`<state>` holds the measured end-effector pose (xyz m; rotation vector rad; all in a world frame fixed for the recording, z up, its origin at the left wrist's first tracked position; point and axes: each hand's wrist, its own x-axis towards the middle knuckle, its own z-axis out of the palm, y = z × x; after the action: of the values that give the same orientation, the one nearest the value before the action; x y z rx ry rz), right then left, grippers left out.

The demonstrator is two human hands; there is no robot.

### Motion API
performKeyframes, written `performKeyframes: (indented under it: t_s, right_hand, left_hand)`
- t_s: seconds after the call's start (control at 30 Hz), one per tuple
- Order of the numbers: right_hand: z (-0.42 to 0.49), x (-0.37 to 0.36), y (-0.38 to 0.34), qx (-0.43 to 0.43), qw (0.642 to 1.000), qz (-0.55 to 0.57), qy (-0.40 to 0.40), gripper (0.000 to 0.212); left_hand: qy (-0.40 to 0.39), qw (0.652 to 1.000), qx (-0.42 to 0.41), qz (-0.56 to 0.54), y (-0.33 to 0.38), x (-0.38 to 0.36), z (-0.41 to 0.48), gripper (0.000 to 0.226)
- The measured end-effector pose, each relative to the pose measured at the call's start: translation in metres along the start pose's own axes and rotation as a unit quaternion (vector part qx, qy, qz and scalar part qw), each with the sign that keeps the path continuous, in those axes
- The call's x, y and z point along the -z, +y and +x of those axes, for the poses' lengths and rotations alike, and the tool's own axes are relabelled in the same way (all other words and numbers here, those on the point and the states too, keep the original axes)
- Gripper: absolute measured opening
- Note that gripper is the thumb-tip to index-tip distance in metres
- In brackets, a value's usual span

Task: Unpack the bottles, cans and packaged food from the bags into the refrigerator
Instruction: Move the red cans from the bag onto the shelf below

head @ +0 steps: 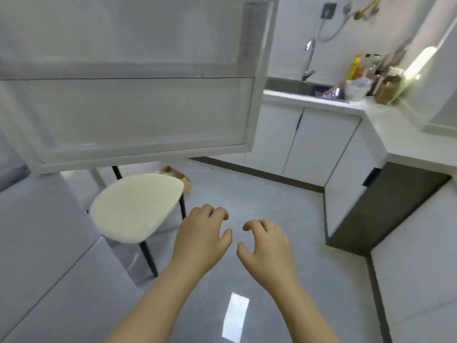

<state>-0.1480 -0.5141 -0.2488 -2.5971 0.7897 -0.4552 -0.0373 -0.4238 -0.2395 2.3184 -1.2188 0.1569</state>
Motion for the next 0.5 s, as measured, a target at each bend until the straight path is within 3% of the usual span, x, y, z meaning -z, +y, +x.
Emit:
performKeyframes:
  t_s: [0.23, 0.5]
  right_hand:
    - [-0.066, 0.063, 0.106, -0.184, 0.980, -0.030, 0.077, 0.037]
    - [-0.136, 0.123, 0.190, -0.370, 0.915, -0.051, 0.150, 0.037]
  left_hand:
    - [-0.095, 0.980, -0.169, -0.043, 0.127, -0.072, 0.019, 0.032]
    - [-0.191, 0.917, -0.338, -0.095, 0.264, -0.141, 0.027, 0.031]
